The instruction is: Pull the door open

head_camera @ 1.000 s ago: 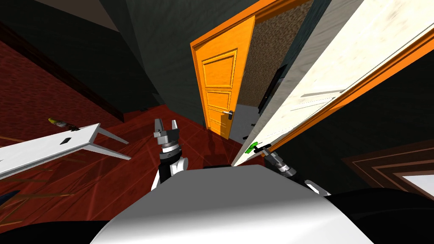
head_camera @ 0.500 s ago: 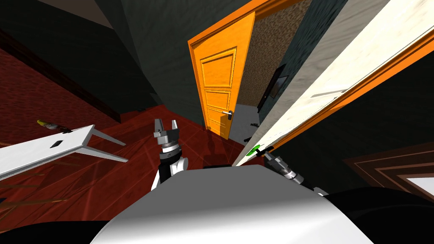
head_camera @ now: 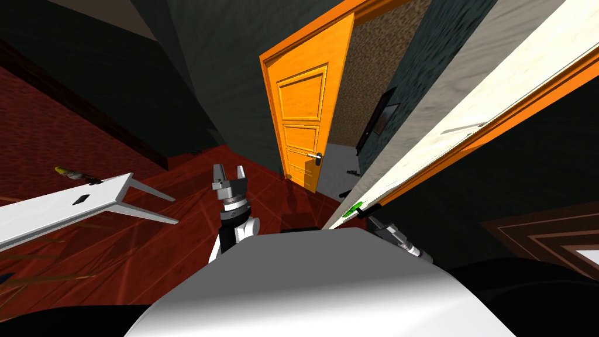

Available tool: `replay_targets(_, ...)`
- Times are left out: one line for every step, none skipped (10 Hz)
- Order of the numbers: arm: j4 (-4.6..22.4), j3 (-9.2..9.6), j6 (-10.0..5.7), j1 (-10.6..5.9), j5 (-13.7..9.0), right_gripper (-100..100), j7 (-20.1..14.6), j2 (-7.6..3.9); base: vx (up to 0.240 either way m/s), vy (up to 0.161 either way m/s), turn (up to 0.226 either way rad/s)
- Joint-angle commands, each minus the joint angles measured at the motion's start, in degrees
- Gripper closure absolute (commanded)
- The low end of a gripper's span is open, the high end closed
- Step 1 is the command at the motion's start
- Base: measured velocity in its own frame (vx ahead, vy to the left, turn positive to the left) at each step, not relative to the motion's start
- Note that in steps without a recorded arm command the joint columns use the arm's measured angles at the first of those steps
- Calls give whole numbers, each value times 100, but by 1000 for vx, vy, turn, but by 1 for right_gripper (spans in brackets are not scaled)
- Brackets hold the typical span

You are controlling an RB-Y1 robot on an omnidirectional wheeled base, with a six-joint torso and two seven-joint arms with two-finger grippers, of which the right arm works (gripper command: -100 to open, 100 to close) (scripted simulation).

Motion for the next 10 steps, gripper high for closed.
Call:
replay_targets(87, -137, 88, -69, -64, -100, -100, 27, -113, 119, 220)
replay_targets(188, -190, 94, -128, -85, -100, -145, 41, -137, 130, 204)
replay_targets(352, -277, 103, -218, -119, -100, -216, 62, -127, 137, 178)
replay_targets(466, -338, 110, -276, -143, -100, -264, 75, -98, 117, 166)
replay_targets(640, -428, 119, -356, -178, -100, -336, 89, -142, 102, 213)
replay_targets(810, -516, 129, -421, -211, -100, -403, 96, -208, 73, 158)
replay_targets(965, -596, 137, -460, -241, -100, -460, 91, -229, 10, 101)
replay_targets(1059, -642, 141, -471, -257, -100, -492, 82, -193, -41, 57)
replay_targets(1140, -682, 144, -466, -271, -100, -517, 66, -186, -75, 3)
replay_targets(1176, -699, 146, -457, -276, -100, -526, 56, -161, -112, -22)
